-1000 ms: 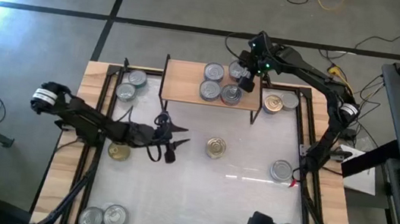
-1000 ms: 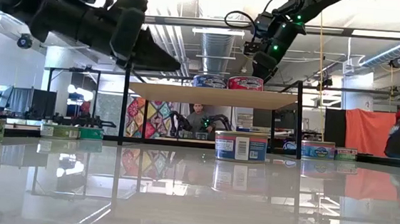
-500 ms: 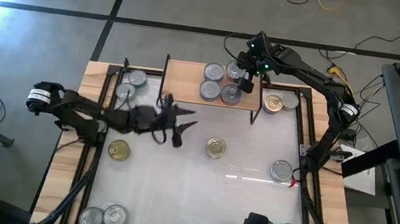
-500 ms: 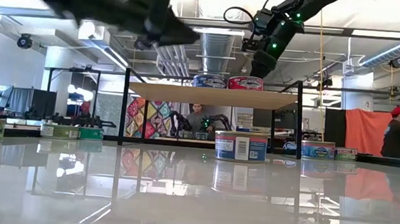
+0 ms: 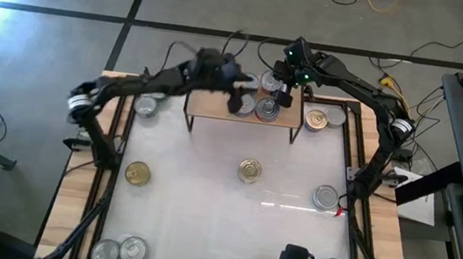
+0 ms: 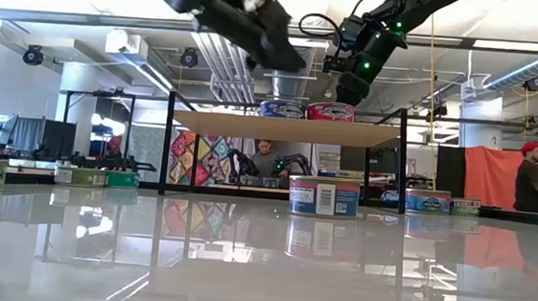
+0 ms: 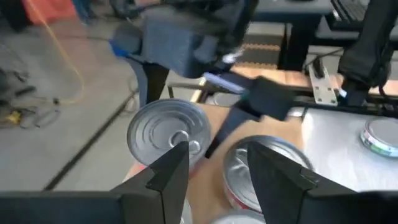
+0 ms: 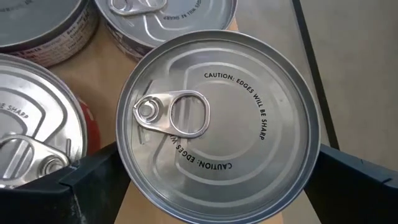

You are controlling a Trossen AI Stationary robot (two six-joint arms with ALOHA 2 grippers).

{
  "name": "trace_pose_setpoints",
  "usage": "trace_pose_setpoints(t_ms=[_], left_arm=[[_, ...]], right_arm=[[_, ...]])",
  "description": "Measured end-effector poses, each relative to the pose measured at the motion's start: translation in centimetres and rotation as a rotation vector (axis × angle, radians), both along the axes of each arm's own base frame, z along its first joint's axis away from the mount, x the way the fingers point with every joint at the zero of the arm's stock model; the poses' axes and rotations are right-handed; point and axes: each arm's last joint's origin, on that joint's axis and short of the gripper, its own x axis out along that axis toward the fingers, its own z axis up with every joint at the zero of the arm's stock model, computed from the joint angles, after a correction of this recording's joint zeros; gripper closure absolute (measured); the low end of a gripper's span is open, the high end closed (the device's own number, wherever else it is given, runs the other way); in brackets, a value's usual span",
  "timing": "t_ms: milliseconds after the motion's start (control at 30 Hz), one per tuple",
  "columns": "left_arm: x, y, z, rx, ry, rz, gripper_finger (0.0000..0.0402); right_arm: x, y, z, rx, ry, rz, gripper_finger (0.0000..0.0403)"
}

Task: Stack canned seafood by type on shelf
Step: Put the red tuna can on the shelf

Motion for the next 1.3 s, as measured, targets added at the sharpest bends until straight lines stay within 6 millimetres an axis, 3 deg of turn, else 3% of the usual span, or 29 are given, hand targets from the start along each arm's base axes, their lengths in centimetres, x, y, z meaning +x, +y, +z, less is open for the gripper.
trace_pose_setpoints(t_ms=[200,433,633,867,1300], left_arm=[[3.3,3.5,0.4,0.069,0.036,-0.098,0.0275],[4.6,7.9,-1.5,-0.018,0.053,-0.088,0.0289],[6.4,8.9,-3.3,-0.082,0.108,-0.113,0.0293],[7.5,9.5,-3.7,-0.109,0.186,-0.128,0.0293],[7.7,9.4,-4.8,-0.137,0.277,-0.14,0.0293]], right_arm=[[0.0,0.0,0.0,0.009,-0.004,-0.011,0.0003],[0.0,0.0,0.0,0.017,-0.01,-0.013,0.0003],[0.0,0.0,0.0,0.016,-0.01,-0.005,0.0003],[0.0,0.1,-0.2,0.038,-0.01,0.006,0.0003],[-0.2,0.3,-0.3,0.029,0.029,0.048,0.0003]])
